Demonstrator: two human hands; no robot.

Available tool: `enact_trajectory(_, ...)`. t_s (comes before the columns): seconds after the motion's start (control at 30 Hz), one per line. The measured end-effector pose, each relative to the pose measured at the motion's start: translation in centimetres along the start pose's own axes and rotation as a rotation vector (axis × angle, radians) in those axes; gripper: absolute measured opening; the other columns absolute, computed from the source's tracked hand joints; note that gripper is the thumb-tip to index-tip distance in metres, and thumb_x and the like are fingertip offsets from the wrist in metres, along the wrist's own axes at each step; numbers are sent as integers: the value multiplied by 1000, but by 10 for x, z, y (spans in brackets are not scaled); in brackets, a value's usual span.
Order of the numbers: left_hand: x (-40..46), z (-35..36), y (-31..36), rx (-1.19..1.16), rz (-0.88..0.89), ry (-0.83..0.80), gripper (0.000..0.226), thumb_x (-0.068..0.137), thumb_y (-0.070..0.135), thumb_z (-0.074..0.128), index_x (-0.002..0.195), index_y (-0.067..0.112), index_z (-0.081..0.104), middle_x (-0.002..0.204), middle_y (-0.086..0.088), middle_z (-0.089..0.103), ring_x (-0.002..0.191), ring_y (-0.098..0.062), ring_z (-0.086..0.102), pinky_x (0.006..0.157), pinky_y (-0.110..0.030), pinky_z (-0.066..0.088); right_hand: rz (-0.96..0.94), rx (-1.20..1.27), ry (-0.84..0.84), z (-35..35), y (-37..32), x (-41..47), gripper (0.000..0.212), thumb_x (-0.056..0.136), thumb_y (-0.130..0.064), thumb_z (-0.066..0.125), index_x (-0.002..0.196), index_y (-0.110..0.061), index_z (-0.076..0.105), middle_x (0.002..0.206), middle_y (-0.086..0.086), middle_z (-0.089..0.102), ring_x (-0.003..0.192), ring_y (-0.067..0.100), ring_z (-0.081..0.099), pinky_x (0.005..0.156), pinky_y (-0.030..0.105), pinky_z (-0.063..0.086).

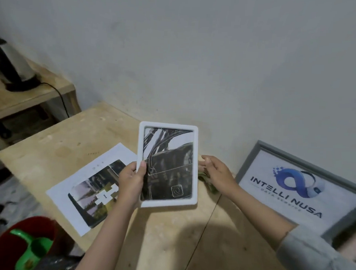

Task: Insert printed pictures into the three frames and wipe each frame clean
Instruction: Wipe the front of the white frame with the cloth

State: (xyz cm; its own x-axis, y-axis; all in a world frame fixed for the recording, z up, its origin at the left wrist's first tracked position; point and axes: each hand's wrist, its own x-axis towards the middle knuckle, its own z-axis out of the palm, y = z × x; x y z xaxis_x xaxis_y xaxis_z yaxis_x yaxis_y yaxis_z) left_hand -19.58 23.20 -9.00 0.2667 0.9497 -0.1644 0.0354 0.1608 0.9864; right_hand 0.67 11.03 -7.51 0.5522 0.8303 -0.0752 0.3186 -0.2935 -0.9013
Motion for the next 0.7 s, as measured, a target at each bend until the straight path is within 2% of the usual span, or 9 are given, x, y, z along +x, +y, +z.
enact_trajectory(0.03,-6,8,3,-6,3,-38,23,96,23,52,77,12,60,59,-3,39,55,-18,35,53,-30,28,12,58,21,-3,-5,-16,23,102,-28,36,114,-26,55,98,-12,63,86,-6,58,63,4,43)
enact_trajectory(0.1,-16,25,5,0,18,-101,23,98,25,49,80,14,59,59,-4,40,53,-17,35,50,-29,30,33,156,110,-9,-9,-42,24,102,-25,38,116,-25,58,99,-12,66,84,-3,61,62,7,45)
enact_trajectory(0.2,-39,54,5,-2,55,-225,26,99,24,45,77,20,57,55,0,40,48,-16,34,44,-24,29,121,248,308,-26,-1,-80,23,100,-18,42,117,-20,57,105,-2,67,93,12,65,71,21,55)
enact_trajectory(0.3,-73,89,1,67,154,-388,26,99,19,46,79,19,63,58,4,51,53,-13,44,51,-25,36,192,238,488,-57,19,-128,26,98,-11,46,121,-16,56,108,4,66,98,16,65,84,34,56)
enact_trajectory(0.37,-94,111,-4,161,236,-480,24,98,16,48,87,17,69,71,5,65,67,-12,57,61,-23,42,221,227,592,-75,35,-160,28,97,-10,47,123,-17,55,106,5,66,93,16,65,73,28,57)
enact_trajectory(0.43,-123,140,-6,244,297,-578,22,96,16,49,93,18,71,80,7,69,77,-10,62,63,-12,43,255,193,715,-96,55,-198,29,97,-11,48,124,-18,54,104,4,66,89,17,64,64,22,54)
enact_trajectory(0.5,-153,168,-7,295,334,-673,22,96,16,50,103,19,71,82,12,68,76,-5,61,60,-7,41,294,160,824,-117,72,-234,32,96,-12,50,127,-18,53,106,4,65,94,21,63,77,34,56)
enact_trajectory(0.57,-182,194,-9,322,375,-762,27,95,15,51,114,28,66,84,16,66,74,-2,60,63,-11,44,320,144,898,-136,88,-266,35,94,-8,52,129,-13,53,107,7,65,97,23,62,84,38,54)
enact_trajectory(0.7,-237,249,-15,407,367,-877,25,95,14,50,113,20,65,84,6,65,77,-14,60,63,-23,46,356,125,974,-173,114,-325,34,93,-6,53,127,-9,55,109,9,67,87,18,61,68,22,46)
